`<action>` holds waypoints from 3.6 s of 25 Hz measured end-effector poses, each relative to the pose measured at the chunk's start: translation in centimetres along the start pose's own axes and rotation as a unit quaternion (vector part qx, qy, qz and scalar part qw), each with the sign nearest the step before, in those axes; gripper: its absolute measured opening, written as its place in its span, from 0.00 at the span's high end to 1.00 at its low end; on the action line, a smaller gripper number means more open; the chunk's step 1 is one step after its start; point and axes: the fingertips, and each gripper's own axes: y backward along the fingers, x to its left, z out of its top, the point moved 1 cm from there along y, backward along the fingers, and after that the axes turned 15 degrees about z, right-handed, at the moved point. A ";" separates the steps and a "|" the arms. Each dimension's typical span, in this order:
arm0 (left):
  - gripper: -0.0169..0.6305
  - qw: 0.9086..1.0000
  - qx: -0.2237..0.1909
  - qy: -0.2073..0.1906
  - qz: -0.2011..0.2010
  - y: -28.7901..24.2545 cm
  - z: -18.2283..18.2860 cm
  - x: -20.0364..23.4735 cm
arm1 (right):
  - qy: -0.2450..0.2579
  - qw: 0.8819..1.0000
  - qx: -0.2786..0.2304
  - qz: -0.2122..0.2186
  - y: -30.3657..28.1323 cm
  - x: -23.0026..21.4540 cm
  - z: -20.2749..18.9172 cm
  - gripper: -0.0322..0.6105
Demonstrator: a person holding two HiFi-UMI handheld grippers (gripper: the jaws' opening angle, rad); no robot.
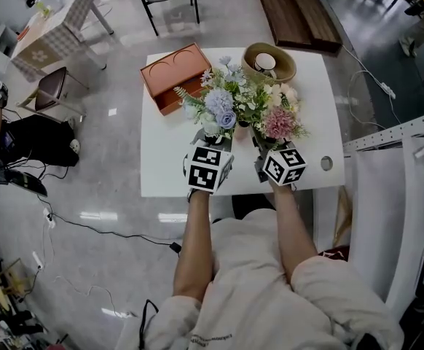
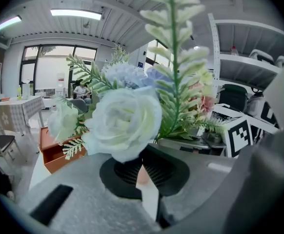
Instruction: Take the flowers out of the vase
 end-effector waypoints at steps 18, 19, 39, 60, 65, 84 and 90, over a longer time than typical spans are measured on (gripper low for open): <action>0.96 0.999 -0.007 -0.048 -0.019 0.9 0.1 -1.5 | 0.015 1.000 -0.002 -0.026 0.4 0.6 1.5 0.89; 0.96 0.999 -0.006 -0.048 -0.021 1.0 0.1 -1.6 | 0.015 1.000 -0.002 -0.027 0.5 0.6 1.6 0.89; 0.96 0.996 -0.006 -0.078 -0.045 2.1 0.7 -2.5 | 0.018 0.998 -0.023 -0.057 1.1 0.8 3.6 0.90; 0.96 0.994 -0.021 -0.093 -0.049 3.3 1.1 -2.6 | 0.051 0.995 -0.042 -0.068 1.8 1.9 6.2 0.90; 0.96 0.993 -0.024 -0.098 -0.054 4.4 1.2 -3.7 | 0.070 0.994 -0.044 -0.068 3.2 2.9 7.8 0.90; 0.96 0.990 -0.028 -0.118 -0.074 7.2 0.4 -5.3 | 0.066 0.992 -0.080 -0.077 6.1 5.9 9.3 0.90; 0.96 0.989 -0.027 -0.122 -0.073 8.2 0.5 -5.1 | 0.069 0.990 -0.092 -0.079 6.8 6.8 10.5 0.90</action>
